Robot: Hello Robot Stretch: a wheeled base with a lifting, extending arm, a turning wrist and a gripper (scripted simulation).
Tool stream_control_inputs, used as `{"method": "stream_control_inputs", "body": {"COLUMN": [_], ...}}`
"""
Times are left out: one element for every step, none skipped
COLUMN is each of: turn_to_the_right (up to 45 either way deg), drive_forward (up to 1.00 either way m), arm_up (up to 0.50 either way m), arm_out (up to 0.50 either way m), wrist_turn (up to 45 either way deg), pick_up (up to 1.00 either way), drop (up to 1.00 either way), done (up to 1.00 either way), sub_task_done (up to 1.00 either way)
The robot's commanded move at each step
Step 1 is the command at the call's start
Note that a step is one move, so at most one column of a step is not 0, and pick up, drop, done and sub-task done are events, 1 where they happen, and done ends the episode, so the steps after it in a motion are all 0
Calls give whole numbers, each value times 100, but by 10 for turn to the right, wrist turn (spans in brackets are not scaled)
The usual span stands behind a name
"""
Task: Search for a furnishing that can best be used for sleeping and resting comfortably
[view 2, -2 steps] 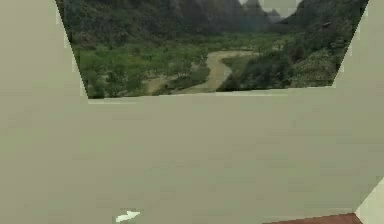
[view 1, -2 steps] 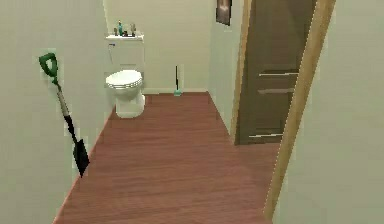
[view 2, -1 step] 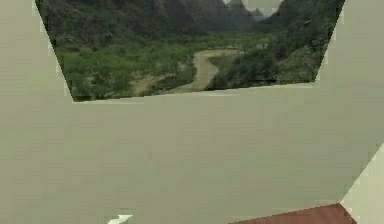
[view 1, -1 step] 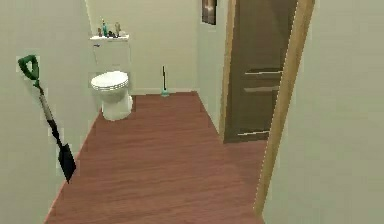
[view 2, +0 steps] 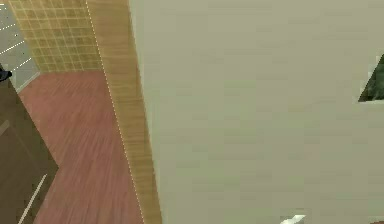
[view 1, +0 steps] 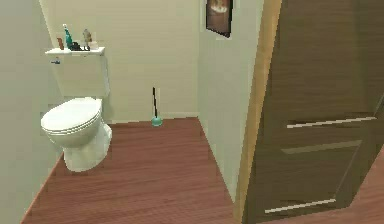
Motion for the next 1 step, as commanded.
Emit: {"method": "stream_control_inputs", "body": {"turn_to_the_right": [0], "drive_forward": [25], "arm_up": [0], "arm_out": [0], "wrist_turn": [0], "pick_up": [0], "drop": [0], "done": [0], "sub_task_done": [0]}}
